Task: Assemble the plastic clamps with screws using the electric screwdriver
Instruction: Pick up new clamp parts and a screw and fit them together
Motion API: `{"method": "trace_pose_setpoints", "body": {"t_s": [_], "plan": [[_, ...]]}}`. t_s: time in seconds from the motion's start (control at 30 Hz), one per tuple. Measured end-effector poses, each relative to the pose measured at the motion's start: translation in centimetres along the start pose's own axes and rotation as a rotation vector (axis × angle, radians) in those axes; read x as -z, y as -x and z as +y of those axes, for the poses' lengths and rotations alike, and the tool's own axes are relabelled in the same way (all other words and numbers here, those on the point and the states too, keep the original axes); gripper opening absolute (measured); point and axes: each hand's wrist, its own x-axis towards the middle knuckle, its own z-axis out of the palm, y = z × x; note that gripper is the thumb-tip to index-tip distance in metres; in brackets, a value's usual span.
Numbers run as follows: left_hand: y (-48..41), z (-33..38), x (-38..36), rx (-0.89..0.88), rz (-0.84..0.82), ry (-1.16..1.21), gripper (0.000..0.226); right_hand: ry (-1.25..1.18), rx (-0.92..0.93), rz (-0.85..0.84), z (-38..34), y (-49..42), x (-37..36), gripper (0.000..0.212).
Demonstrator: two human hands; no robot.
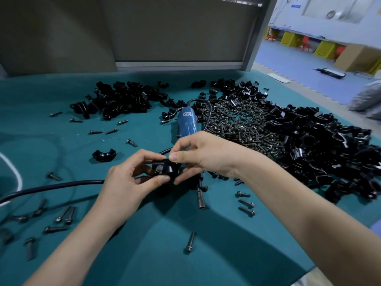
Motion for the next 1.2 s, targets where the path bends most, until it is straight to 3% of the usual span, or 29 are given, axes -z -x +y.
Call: {"method": "trace_pose_setpoints", "body": {"t_s": [0.1,0.2,0.27,0.33,0.47,0.63,0.73,0.8,0.87,0.97,1.1,1.2], "plan": [[0.1,0.3,-0.2,0.023,-0.026,0.038,0.036,-0.021,0.041,0.036,0.3,0.0,-0.3,0.010],[-0.1,0.9,-0.3,0.006,0.053,0.049,0.034,-0.162,0.086,0.021,0.0,0.2,-0.4,0.010],[-0.2,1.5,-0.3,0.014,0.118,0.193,0.032,-0.318,0.112,-0.023,-0.6,0.4,-0.6,0.009],[-0.1,1.9,-0.3,0.069,0.129,0.384,0.047,-0.423,0.130,-0.051,-0.9,0.3,-1.0,0.011],[0.4,2.8,-1.0,0.143,0.101,0.521,0.059,-0.396,0.145,-0.010,-0.8,-0.2,-2.1,0.019],[0.3,2.9,-0.9,0.216,0.102,0.595,0.055,-0.468,0.117,0.026,-0.1,-0.5,-3.0,0.021],[0.2,2.6,-1.0,0.249,0.114,0.619,0.048,-0.243,0.108,0.140,-0.7,-0.5,-1.5,0.042],[0.1,2.4,-1.0,0.270,0.133,0.632,0.025,0.085,0.137,0.422,-1.2,-0.8,0.8,0.051],[0.1,2.3,-1.0,0.277,0.155,0.643,0.006,0.474,0.053,0.644,-0.9,-1.7,3.1,0.051],[0.1,2.1,-1.0,0.276,0.164,0.633,0.010,0.711,-0.211,0.520,0.6,-3.8,3.7,0.052],[0.1,2.1,-1.2,0.285,0.132,0.613,0.011,0.566,-0.222,0.536,1.9,-5.4,3.9,0.040],[0.0,2.0,-1.1,0.292,0.115,0.592,0.007,0.141,-0.193,0.534,1.0,-4.7,4.1,0.038]]}}
